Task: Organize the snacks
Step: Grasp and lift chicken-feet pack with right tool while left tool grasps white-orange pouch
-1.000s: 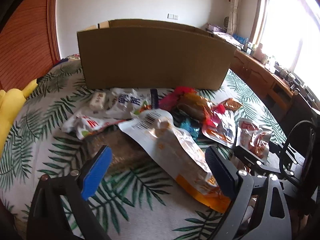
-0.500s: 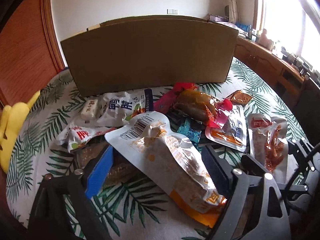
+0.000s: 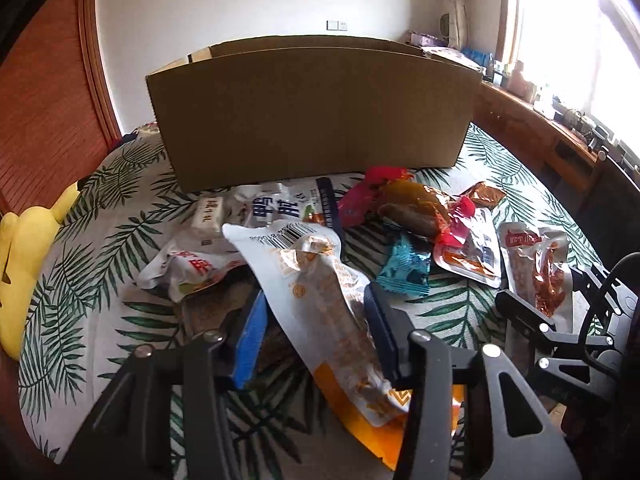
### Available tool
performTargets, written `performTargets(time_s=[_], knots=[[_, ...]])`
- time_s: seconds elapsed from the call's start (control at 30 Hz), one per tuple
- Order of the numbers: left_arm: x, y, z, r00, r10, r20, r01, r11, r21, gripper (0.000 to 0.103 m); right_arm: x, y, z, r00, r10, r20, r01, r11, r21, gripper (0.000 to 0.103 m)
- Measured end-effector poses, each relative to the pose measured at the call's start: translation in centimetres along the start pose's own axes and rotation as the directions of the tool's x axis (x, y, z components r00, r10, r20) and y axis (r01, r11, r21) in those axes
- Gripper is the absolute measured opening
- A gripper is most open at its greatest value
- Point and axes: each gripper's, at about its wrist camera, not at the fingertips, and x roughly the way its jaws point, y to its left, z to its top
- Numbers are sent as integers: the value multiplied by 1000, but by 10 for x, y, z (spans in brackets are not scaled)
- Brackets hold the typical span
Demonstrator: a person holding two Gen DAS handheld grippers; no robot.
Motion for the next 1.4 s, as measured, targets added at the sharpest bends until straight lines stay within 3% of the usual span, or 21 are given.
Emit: performTargets(time_s=[0.13, 0.37, 0.77, 0.9, 1.07, 1.13, 1.3, 1.4], knots=[[-5, 6, -2, 998, -55, 6, 55, 997, -45, 36, 0, 0, 0, 1000, -2, -2, 2, 1000, -1, 75], [-20, 9, -11, 994, -106, 31, 107, 993, -57, 33, 0, -1, -1, 1000, -4, 0, 4, 1000, -2, 75], [-41, 17, -9, 989, -101, 110, 109, 992, -63, 31, 1, -2, 2, 999, 30, -44, -31, 999, -22, 78], [-47, 18, -10, 986, -99, 136, 109, 992, -66, 31, -2, -4, 4, 998, 35, -56, -36, 999, -24, 62], [-45, 19, -11, 986, -100, 135, 108, 992, -57, 31, -7, -9, 0, 997, 38, -62, -40, 999, -24, 53], [-44, 20, -11, 986, -104, 133, 112, 992, -52, 31, -10, -13, 1, 997, 49, -63, -50, 999, -13, 42], [-48, 20, -8, 983, -104, 149, 113, 992, -56, 31, -20, -23, 1, 996, 87, -35, -86, 996, 35, 27], [-50, 19, -6, 982, -104, 157, 114, 992, -52, 31, -28, -23, 2, 996, 87, -10, -87, 996, 34, 24]])
